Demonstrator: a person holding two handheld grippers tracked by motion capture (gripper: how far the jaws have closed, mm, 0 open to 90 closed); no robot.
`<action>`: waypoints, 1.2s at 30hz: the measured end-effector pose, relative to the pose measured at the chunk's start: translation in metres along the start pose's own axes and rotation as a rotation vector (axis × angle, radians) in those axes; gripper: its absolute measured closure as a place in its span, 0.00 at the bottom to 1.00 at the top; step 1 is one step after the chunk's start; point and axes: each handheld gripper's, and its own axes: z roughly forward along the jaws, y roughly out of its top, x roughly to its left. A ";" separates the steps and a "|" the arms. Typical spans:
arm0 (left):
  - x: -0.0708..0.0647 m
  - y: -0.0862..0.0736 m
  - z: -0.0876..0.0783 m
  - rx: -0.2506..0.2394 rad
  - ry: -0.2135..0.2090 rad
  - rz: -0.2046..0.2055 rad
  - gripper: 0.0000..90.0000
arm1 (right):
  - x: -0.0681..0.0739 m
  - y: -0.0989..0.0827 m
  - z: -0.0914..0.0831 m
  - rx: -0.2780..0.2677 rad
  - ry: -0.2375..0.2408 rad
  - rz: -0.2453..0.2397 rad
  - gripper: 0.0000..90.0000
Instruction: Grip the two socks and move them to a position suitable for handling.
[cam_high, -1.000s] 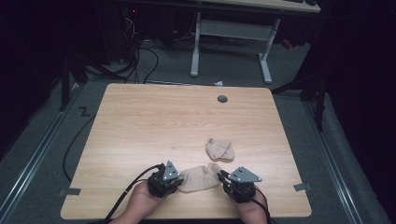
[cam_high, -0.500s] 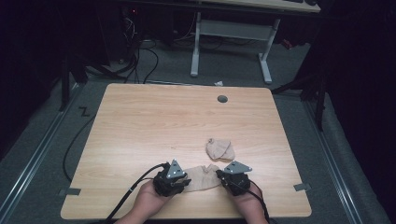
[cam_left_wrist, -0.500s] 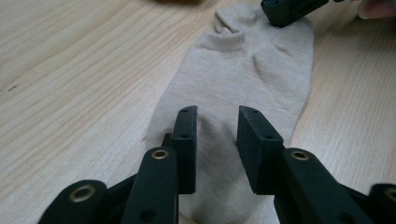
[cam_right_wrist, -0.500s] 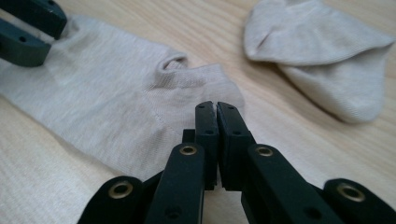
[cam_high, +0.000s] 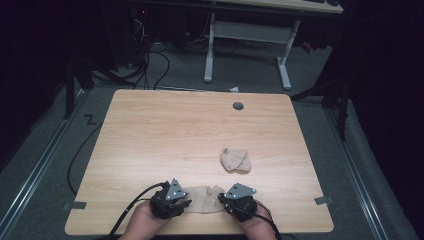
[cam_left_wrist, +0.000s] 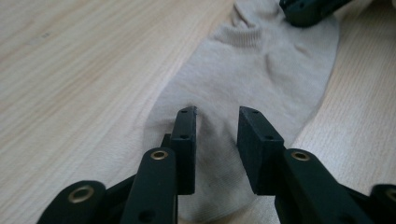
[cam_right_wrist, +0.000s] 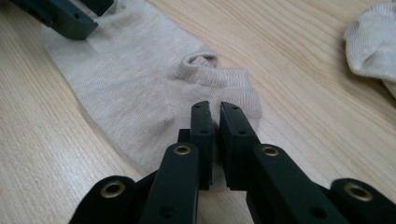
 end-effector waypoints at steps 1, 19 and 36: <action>0.001 0.001 -0.003 -0.016 0.003 -0.009 0.75 | 0.000 0.001 0.000 -0.008 0.001 -0.004 0.93; 0.074 -0.024 -0.046 -0.164 0.181 -0.212 0.63 | -0.068 0.002 -0.019 -0.121 -0.198 0.128 0.93; 0.074 -0.023 -0.046 -0.163 0.195 -0.204 0.62 | -0.092 0.010 0.018 0.028 -0.244 0.135 0.97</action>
